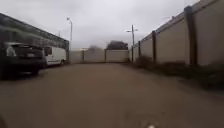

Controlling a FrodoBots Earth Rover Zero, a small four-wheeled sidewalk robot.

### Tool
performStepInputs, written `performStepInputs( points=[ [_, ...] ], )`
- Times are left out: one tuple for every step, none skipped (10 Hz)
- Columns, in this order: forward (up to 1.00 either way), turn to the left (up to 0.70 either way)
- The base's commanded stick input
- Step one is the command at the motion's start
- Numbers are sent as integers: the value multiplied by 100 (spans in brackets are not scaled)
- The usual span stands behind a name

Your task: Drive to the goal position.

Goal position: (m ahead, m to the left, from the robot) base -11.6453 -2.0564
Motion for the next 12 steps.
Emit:
performStepInputs(
  points=[
    [0,-45],
    [0,-45],
    [0,-45],
    [0,-45],
    [0,-45],
    [0,-45],
    [0,-45],
    [0,-45],
    [0,-45],
    [0,-45],
    [0,-45],
    [0,-45]
  ],
)
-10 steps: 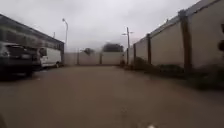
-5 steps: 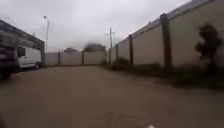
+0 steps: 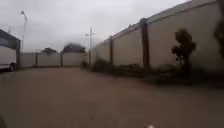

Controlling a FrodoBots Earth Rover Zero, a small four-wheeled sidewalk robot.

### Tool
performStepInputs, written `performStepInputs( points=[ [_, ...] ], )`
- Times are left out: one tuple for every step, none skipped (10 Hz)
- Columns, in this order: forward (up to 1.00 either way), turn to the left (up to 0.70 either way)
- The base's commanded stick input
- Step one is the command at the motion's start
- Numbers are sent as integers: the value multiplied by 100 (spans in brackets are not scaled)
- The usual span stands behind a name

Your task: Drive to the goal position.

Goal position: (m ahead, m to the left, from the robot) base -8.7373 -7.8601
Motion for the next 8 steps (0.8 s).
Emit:
performStepInputs(
  points=[
    [0,-45],
    [0,-45],
    [0,-45],
    [0,-45],
    [0,-45],
    [0,-45],
    [0,-45],
    [0,-45]
  ],
)
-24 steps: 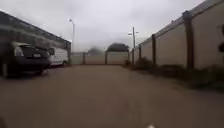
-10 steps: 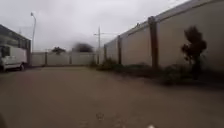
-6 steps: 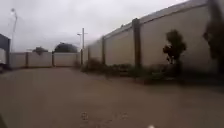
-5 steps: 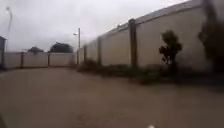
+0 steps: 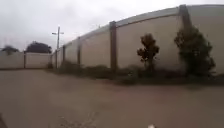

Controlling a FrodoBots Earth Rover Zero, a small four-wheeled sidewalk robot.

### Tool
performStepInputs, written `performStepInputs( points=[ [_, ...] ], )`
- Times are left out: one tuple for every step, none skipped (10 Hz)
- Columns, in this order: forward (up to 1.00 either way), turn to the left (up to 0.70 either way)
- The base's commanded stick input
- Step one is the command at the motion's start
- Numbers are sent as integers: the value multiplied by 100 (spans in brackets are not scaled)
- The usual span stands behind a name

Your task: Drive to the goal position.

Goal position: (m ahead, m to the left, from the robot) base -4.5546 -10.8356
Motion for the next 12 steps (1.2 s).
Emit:
performStepInputs(
  points=[
    [0,-45],
    [0,-45],
    [0,-45],
    [0,-45],
    [0,-45],
    [0,-45],
    [0,-45],
    [0,-45],
    [0,-45],
    [0,-45],
    [0,-45],
    [0,-45]
  ],
)
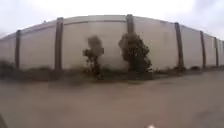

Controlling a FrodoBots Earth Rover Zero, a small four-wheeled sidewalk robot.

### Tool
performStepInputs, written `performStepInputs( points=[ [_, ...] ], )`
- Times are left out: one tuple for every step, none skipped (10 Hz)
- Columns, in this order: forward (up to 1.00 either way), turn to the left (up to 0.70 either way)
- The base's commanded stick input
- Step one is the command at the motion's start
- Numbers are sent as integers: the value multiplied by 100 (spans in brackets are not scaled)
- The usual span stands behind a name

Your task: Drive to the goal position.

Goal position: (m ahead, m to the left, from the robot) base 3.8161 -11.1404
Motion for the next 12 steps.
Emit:
performStepInputs(
  points=[
    [0,-45],
    [0,-45],
    [0,-45],
    [0,-45],
    [0,-45],
    [57,-35],
    [100,-27],
    [100,-27],
    [100,-27],
    [100,-27],
    [100,-27],
    [100,-27]
  ],
)
